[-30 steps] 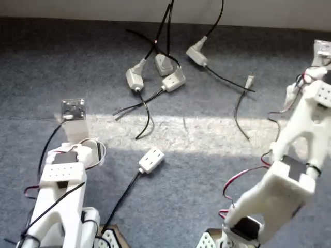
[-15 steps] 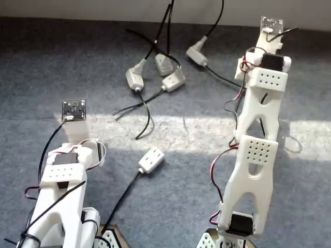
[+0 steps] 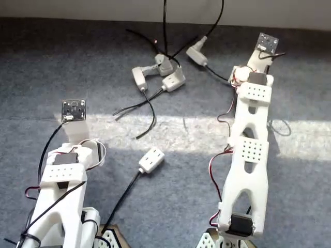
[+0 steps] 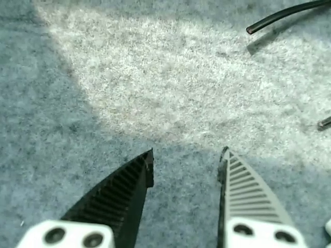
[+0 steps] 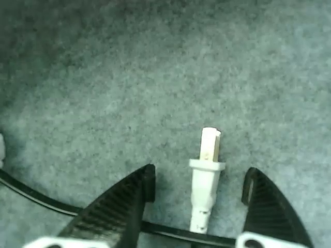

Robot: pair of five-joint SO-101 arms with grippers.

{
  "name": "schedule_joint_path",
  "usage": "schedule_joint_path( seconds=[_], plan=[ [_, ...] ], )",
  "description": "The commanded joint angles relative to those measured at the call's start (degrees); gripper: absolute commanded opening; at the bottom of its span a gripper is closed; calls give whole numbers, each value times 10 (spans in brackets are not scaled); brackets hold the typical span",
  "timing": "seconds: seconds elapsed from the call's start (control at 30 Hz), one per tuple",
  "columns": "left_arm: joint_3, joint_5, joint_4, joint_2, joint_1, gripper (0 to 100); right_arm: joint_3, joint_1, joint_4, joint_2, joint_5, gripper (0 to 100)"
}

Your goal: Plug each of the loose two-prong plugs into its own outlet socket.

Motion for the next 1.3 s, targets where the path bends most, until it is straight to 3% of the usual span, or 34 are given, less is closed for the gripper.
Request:
schedule_joint_path(
  seconds=[0.0,0.1,0.17,0.33,0.53,0.77,0.87,1.1,1.27],
  plan=[
    [-2,2,-11,-12,9,218,-9,-5,-15,-3,-5,174],
    [-2,2,-11,-12,9,218,-8,-5,-14,0,14,43],
    [-2,2,-11,-12,9,218,-7,-5,-4,2,39,9],
    [-1,2,-11,-12,9,218,-31,-2,54,-16,55,14],
    [-1,2,-11,-11,9,219,-109,-15,116,-127,56,14],
    [-1,2,-11,-11,9,220,-97,-55,194,-240,91,15],
    [-1,2,-11,-12,9,220,-99,-80,201,-266,95,15],
    [-1,2,-11,-12,9,220,-100,-90,108,-330,95,15],
    [-2,2,-11,-13,8,220,-93,-145,210,-347,91,15]
  ],
)
